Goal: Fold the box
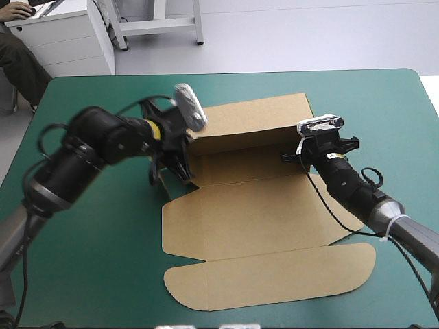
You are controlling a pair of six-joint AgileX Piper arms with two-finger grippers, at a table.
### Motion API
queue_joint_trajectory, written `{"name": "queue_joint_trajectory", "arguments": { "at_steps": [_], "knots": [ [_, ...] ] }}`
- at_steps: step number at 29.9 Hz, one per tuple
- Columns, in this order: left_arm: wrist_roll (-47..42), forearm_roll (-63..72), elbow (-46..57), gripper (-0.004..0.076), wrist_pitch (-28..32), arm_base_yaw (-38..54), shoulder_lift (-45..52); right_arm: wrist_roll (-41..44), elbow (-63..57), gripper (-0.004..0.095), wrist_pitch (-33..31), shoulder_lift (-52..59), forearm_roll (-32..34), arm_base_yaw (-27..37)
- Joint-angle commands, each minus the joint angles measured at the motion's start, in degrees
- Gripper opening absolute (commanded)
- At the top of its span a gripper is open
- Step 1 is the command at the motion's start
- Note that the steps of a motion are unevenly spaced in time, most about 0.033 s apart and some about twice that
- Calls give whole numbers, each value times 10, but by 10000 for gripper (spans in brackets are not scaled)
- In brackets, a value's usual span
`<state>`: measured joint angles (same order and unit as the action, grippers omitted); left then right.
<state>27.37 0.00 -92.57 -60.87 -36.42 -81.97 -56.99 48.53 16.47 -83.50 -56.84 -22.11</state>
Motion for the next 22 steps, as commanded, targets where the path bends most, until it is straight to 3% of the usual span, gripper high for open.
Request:
{"name": "queue_joint_trajectory", "arguments": {
  "at_steps": [1,7,12,22],
  "knots": [
    [-6,130,-65,13,21,140,21,-2,23,-19,35,21,6,1],
    [-40,379,-46,13,25,400,21,-3,23,-19,32,21,8,1],
    [-40,443,26,13,28,546,21,-19,23,-19,16,21,8,1],
    [-40,477,209,13,133,606,21,-19,23,-20,-48,21,8,1]
  ]
}}
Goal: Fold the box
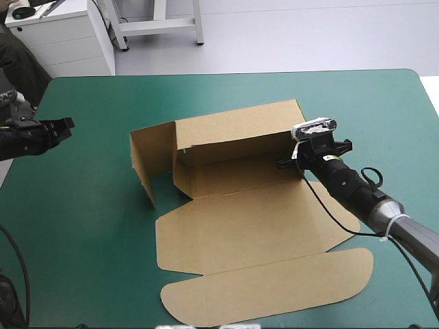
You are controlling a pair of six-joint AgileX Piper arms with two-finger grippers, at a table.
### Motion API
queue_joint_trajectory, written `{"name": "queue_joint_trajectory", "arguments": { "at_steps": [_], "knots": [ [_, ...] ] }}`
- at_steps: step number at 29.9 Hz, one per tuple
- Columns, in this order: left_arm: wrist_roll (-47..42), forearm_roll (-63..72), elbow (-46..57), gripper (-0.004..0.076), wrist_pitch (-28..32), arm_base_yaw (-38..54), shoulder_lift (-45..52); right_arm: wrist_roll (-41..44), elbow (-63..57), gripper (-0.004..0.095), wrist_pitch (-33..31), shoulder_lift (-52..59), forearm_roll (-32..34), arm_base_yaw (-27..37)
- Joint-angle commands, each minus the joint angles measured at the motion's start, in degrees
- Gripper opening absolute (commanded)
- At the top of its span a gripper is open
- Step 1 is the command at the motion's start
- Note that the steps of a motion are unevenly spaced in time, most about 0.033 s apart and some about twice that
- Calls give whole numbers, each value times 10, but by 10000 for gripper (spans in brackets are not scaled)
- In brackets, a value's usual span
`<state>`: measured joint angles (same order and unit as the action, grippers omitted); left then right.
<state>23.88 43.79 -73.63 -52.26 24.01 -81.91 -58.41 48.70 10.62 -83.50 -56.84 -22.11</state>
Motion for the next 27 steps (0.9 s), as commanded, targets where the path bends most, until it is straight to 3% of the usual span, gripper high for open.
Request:
{"name": "queue_joint_trajectory", "arguments": {
  "at_steps": [1,5,11,14,17,23,25,27],
  "knots": [
    [-5,39,35,13,60,2,20,-6,21,-20,10,21,8,1],
    [-5,34,85,13,98,2,20,-9,24,-18,-24,21,3,20],
    [-5,30,136,13,134,2,20,-3,47,-9,-154,25,-18,81],
    [-5,26,141,13,138,2,20,50,75,3,-205,32,-3,104],
    [-5,28,141,13,140,2,20,157,121,4,-261,33,80,110],
    [-5,28,141,13,139,2,20,485,224,4,-415,33,398,110],
    [-5,28,141,13,139,2,20,545,254,4,-469,33,459,110],
    [-5,28,141,13,139,2,20,561,283,4,-521,33,476,110]
  ]
}}
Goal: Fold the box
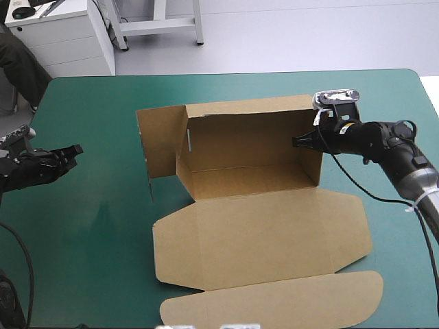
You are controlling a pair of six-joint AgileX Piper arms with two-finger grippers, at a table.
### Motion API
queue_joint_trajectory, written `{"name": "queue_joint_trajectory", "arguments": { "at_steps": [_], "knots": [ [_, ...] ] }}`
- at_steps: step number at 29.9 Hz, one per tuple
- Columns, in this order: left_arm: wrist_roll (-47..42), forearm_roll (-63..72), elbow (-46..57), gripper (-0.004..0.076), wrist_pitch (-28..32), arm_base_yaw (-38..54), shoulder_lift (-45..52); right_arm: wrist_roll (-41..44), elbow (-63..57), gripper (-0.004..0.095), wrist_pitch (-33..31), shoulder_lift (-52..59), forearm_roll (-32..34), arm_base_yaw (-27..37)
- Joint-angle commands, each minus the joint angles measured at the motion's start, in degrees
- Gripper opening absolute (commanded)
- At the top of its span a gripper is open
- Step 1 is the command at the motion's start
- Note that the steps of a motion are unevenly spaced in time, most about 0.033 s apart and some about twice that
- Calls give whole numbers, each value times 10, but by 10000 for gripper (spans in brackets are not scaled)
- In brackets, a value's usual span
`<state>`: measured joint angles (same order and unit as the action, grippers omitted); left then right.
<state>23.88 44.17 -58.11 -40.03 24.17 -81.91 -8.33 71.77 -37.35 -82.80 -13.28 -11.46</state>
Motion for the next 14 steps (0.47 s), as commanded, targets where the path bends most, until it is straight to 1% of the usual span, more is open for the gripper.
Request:
{"name": "queue_joint_trajectory", "arguments": {
  "at_steps": [1,3,7,9,11,13,14],
  "knots": [
    [-5,24,-14,13,16,0,20,60,68,4,-66,26,40,3],
    [-5,24,-14,8,14,0,20,67,93,3,-106,26,40,3],
    [-13,33,-14,-10,24,0,20,108,110,2,-178,26,37,3],
    [-22,49,-14,-10,33,0,20,116,110,2,-215,26,23,3],
    [-25,60,-14,-10,38,0,20,116,110,2,-266,26,7,3],
    [-25,63,-14,-10,38,0,20,120,110,2,-300,26,-2,2],
    [-25,63,-14,-10,38,0,20,126,110,2,-307,26,-5,2]
  ]
}}
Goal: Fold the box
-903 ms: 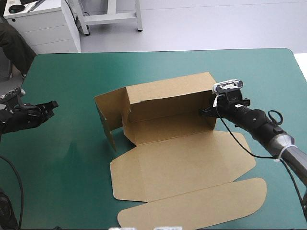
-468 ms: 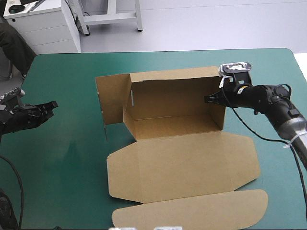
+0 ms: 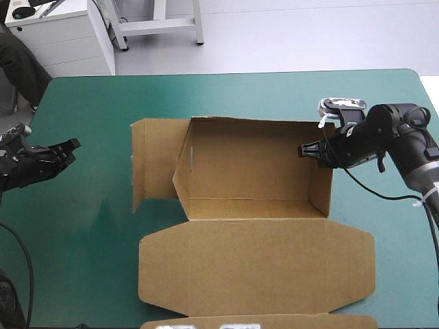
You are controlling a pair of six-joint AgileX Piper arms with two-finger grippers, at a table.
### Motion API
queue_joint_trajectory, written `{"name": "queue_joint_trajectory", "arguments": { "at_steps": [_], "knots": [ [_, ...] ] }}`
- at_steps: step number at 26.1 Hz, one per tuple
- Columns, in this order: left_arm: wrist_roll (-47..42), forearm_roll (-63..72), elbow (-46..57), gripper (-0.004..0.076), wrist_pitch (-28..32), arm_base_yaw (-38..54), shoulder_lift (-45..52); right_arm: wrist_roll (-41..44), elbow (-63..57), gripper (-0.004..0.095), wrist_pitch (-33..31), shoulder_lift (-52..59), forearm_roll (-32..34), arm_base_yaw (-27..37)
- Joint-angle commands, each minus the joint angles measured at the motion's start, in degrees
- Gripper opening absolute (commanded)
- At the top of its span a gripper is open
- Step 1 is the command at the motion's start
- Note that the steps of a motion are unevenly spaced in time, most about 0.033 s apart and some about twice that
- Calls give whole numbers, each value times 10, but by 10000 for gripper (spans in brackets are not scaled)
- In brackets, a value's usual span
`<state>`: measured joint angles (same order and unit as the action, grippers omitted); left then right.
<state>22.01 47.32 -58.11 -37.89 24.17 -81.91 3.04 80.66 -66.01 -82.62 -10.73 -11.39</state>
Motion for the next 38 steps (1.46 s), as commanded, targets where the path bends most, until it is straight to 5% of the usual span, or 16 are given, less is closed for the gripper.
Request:
{"name": "queue_joint_trajectory", "arguments": {
  "at_steps": [1,8,13,34,38],
  "knots": [
    [-6,31,-14,-10,16,0,20,17,21,2,-26,24,-33,1],
    [-6,31,-14,-10,11,0,20,21,-1,2,-54,24,-14,-16],
    [18,32,-14,-10,-16,0,20,20,-26,2,-20,23,39,-56],
    [18,40,-14,-10,-31,0,20,4,-27,0,122,-114,42,-61],
    [18,37,-14,-10,-31,0,20,2,-19,125,163,-120,42,-61]
  ]
}}
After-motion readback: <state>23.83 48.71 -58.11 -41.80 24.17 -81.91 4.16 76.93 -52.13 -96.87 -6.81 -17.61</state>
